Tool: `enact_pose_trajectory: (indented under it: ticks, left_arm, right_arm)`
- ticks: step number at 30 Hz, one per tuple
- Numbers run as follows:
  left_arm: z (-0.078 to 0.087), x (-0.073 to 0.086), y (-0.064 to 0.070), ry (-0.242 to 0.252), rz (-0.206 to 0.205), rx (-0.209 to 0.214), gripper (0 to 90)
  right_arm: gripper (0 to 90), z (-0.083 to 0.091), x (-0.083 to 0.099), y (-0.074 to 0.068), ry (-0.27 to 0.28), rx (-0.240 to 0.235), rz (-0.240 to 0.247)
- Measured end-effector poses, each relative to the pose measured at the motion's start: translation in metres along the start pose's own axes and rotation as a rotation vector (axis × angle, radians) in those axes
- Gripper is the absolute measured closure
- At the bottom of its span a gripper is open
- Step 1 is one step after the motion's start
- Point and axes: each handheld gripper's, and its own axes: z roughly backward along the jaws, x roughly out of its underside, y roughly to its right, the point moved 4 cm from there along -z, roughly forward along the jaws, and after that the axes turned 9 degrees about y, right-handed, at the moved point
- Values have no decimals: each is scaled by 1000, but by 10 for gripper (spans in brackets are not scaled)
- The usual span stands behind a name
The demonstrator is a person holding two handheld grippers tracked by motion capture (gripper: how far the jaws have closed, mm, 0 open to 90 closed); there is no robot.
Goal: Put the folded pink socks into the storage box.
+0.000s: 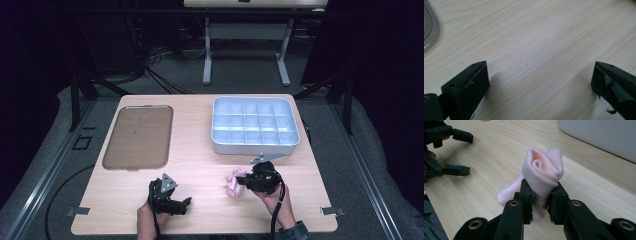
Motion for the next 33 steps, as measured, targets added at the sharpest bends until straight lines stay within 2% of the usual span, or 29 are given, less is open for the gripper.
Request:
enact_pose_trajectory:
  ticks: [7,21,33]
  left_arm:
    - [0,0,0,0,6,-2,11]
    - [-1,0,0,2,10,-13,11]
    - [0,0,0,-1,11,-12,11]
  right_arm:
    - [756,14,0,11,9,33,0]
    - [756,51,-1,36,38,126,-25]
    - [756,75,-10,51,65,193,-14]
